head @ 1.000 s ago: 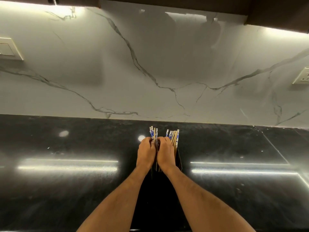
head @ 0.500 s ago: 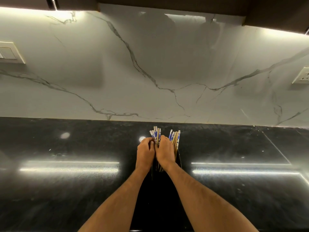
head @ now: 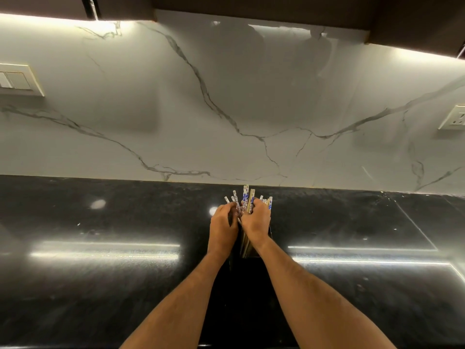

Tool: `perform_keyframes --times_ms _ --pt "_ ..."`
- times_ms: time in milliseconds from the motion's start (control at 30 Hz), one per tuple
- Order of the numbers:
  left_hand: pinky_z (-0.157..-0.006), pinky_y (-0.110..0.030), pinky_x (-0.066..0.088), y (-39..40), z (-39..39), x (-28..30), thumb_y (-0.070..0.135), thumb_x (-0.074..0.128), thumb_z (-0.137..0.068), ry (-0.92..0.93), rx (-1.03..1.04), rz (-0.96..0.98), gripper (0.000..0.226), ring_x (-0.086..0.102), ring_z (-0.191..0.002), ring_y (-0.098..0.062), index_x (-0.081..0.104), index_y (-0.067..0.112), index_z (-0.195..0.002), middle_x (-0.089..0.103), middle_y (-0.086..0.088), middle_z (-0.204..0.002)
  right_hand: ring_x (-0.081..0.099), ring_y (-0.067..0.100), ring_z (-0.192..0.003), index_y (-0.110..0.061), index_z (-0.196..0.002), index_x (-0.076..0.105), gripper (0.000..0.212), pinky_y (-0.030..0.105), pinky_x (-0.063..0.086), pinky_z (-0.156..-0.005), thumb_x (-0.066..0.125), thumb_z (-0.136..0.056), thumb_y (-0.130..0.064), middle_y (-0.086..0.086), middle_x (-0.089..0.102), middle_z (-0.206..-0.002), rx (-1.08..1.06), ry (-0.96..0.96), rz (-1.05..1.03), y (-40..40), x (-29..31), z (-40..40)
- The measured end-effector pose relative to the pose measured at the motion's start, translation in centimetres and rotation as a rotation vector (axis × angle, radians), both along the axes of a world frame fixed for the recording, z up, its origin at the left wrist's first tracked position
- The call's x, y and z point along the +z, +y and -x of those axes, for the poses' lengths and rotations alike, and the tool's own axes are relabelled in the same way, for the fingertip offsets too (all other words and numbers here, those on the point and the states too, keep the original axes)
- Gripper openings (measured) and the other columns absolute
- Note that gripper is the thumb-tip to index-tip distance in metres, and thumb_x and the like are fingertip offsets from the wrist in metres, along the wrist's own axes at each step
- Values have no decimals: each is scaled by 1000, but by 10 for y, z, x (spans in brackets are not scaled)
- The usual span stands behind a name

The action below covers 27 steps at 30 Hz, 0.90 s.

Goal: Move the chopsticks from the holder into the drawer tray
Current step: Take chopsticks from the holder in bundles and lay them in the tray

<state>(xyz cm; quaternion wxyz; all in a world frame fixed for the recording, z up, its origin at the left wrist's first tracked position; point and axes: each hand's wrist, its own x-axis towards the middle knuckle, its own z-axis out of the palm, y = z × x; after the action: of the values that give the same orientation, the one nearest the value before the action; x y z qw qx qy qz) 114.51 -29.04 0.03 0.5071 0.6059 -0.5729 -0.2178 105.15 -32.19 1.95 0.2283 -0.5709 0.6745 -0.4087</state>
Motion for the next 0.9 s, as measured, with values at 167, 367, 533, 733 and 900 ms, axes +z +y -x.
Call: perform_keyframes --times_ms 167,367,533,733,900 --pt "-92 -25 56 1 -1 6 13 61 -100 -32 -49 62 28 59 -95 -5 65 7 -127 60 2 -111 71 14 -88 -10 -112 70 24 34 63 -79 75 -88 -6 4 74 -99 70 -31 66 2 -1 -5" --pt "-89 -24 57 -2 -1 3 14 62 -100 -20 -86 83 32 61 -99 -9 61 9 -131 56 -2 -118 71 10 -80 -7 -108 71 20 18 59 -65 73 -89 -2 2 75 -97 62 -139 98 3 10 -1" --pt "-92 -27 57 -6 -1 13 11 57 -102 154 -19 31 25 66 -104 -12 67 8 -124 69 -3 -116 73 5 -76 -3 -110 71 25 10 57 -66 76 -86 1 6 78 -97 54 -236 156 2 41 8" --pt "-63 -14 50 -3 11 49 17 52 -105 256 -329 -107 24 66 -69 -2 71 2 -109 73 -1 -84 78 14 -76 -12 -107 70 23 37 65 -73 72 -89 2 6 78 -91 130 -411 109 0 92 28" --pt "-76 -29 61 16 23 74 15 47 -107 410 -521 -211 26 74 -78 -22 66 -3 -107 74 -21 -92 78 15 -78 -7 -109 69 24 40 65 -76 74 -87 1 9 78 -93 217 -377 62 13 116 50"
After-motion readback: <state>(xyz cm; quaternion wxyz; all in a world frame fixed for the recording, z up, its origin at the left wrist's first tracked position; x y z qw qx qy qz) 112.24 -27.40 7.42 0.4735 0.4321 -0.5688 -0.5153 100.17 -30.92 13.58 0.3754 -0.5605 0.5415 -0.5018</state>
